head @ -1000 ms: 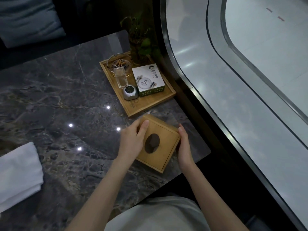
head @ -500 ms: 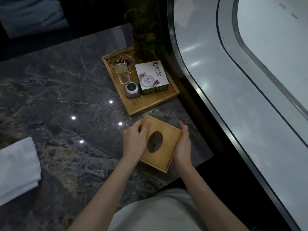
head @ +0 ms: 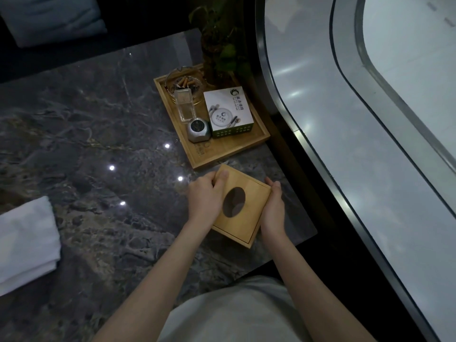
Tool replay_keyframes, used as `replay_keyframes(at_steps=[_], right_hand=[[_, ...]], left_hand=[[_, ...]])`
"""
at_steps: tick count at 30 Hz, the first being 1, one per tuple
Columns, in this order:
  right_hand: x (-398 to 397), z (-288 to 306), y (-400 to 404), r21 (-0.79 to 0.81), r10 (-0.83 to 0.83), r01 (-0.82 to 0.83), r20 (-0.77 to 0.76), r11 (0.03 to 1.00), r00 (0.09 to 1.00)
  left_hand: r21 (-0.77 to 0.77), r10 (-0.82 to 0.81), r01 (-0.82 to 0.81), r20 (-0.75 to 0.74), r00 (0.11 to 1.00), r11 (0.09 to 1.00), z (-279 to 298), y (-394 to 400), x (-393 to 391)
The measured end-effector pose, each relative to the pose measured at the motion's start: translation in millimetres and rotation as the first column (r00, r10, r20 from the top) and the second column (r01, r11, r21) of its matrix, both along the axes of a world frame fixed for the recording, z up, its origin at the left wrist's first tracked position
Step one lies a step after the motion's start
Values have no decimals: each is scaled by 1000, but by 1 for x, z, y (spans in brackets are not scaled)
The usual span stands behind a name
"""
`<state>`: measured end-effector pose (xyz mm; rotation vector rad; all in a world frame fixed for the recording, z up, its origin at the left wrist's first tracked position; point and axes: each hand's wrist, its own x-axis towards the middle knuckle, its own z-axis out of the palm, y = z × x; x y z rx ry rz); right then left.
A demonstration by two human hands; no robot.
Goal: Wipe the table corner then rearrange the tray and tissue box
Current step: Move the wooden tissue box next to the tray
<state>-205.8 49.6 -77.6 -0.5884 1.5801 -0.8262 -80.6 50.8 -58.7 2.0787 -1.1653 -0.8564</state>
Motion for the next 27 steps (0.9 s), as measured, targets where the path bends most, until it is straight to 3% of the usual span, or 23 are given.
replay_keyframes(at_steps=[8, 14, 17, 20, 22, 24, 27], right_hand=[[-6, -8, -3, -73, 102, -114, -145, 991, 984], [-25, 8, 5, -249, 224, -340, -398, 907, 890], [-29, 12, 22, -350, 221, -557, -663, 753, 715], [-29, 5, 45, -223, 129, -828, -934, 514, 332], [-27, -1, 63, -102, 122, -907, -979, 410, 165], [-25, -10, 79, -18, 127, -925, -989, 380, 71], [-23, -17, 88, 48, 135, -903, -991, 427, 11]], left_hand=[[10, -34, 34, 35, 999, 999, -3, -2, 1], [76, -228, 229, -18, 973, 970, 2, 8, 17], [-4, -266, 267, 73, 961, 964, -1, 32, 20], [-106, -305, 345, 280, 910, 933, -12, 56, 20], [-92, -341, 410, 411, 846, 907, -21, 69, 21], [-63, -350, 430, 480, 804, 901, -27, 78, 22], [-29, -354, 426, 508, 786, 904, -31, 86, 22]])
